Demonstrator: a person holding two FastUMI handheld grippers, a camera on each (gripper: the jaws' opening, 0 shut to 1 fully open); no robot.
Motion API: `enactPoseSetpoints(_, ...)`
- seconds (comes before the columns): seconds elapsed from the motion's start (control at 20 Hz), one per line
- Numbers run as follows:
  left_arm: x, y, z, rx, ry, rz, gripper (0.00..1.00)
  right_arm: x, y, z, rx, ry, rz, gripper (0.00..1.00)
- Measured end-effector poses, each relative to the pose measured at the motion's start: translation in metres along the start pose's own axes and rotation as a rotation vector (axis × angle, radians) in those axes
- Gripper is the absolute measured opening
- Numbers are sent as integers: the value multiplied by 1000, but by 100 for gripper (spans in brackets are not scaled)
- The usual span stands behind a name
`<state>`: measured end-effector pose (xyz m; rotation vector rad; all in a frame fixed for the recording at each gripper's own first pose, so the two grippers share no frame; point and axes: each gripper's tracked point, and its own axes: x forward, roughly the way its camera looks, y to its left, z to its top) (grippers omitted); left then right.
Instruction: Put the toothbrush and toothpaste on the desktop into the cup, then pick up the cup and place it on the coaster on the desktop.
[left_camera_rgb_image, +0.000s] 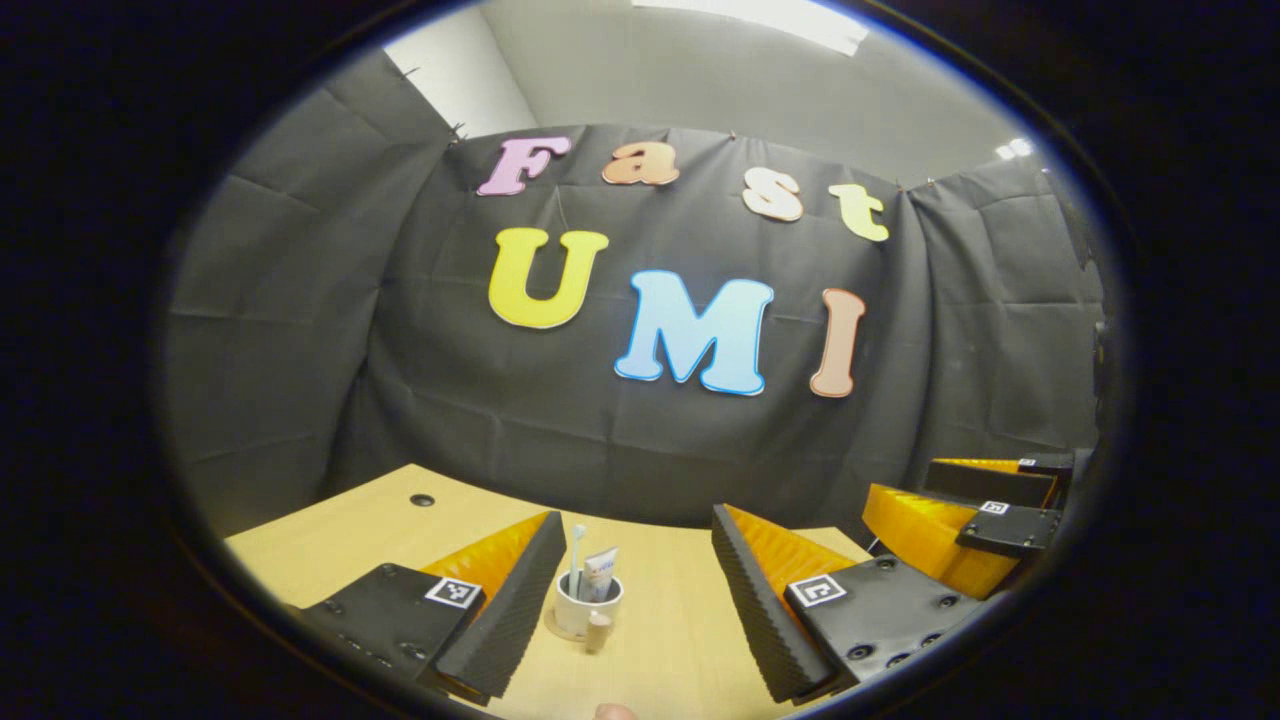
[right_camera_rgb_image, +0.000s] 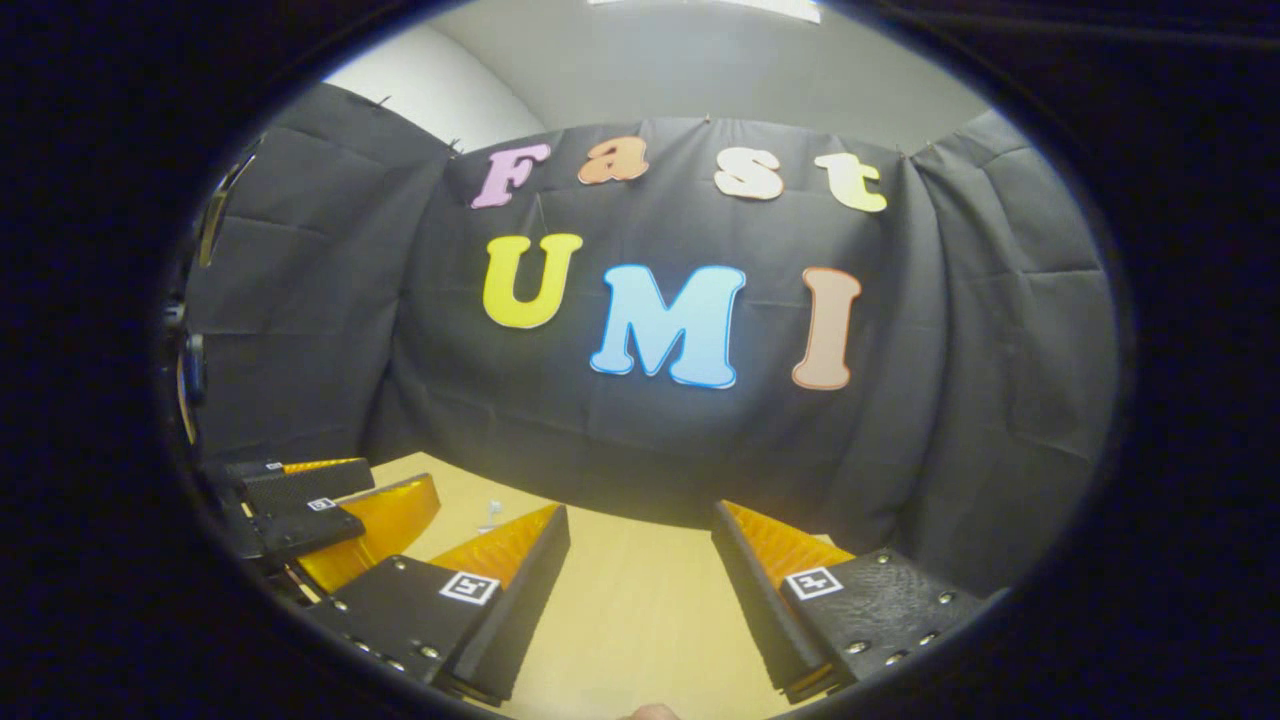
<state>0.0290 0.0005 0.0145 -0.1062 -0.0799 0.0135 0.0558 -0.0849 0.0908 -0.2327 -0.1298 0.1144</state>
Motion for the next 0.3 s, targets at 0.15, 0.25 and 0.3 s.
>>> enactPoseSetpoints(0.15, -7, 5, 1, -5, 0, 5, 95, -6, -1, 6, -2, -44, -8, 88)
enactPoseSetpoints(0.25, -11, 9, 1, 11, -7, 8, 95, -9, -3, 3, 15, -46, -21, 88)
enactPoseSetpoints(0.3, -12, 9, 0, 24, -8, 4, 95, -9, -3, 3, 23, -45, -26, 88)
